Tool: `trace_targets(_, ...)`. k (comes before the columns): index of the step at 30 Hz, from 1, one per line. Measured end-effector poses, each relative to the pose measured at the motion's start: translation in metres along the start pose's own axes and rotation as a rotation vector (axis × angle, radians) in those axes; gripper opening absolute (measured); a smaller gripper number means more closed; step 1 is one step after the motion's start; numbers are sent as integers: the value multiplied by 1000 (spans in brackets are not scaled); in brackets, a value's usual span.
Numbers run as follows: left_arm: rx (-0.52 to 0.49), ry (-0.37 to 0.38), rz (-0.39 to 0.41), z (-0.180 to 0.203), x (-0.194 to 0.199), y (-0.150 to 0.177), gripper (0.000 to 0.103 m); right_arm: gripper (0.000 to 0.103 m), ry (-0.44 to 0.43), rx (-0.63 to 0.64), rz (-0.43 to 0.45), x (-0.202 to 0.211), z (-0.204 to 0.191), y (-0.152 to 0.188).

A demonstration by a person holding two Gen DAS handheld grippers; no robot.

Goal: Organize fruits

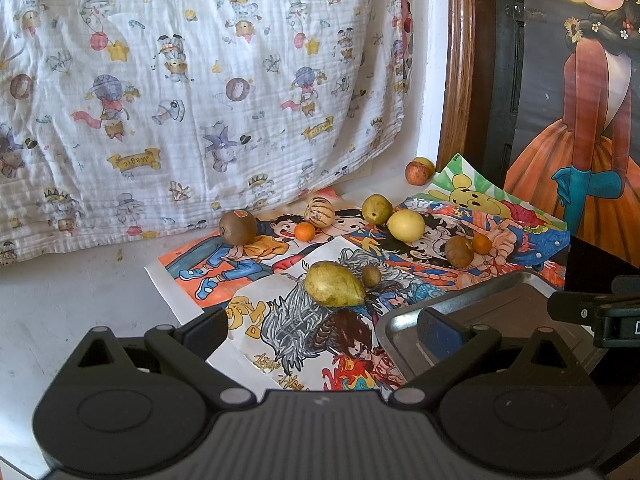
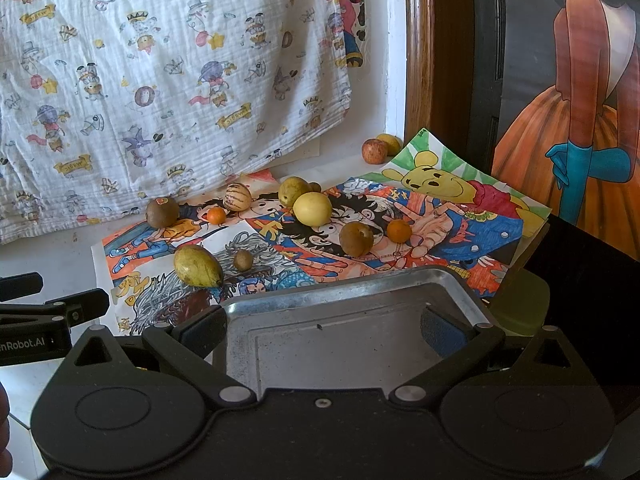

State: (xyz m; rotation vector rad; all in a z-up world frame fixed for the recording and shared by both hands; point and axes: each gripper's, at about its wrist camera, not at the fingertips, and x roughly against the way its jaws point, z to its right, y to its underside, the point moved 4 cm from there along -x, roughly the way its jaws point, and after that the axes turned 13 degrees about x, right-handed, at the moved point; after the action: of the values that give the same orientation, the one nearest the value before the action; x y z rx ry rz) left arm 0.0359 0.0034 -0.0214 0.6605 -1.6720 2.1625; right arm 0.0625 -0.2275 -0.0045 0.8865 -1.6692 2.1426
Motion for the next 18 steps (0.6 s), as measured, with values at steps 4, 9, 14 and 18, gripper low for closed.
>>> trace_targets(4, -1, 0, 1, 0, 0, 0, 103, 103, 0, 1, 1, 0, -1, 0)
trace_targets(9, 0, 0, 1, 0, 1, -1, 103, 103, 0, 1, 2, 0, 0, 0)
trace_targets(14, 0, 0, 2, 0, 1, -1, 103, 103, 0, 1, 1, 0, 0, 0)
trace_targets(18, 0, 0, 2, 0, 1, -2, 103, 103, 0, 1, 2, -1, 1, 0)
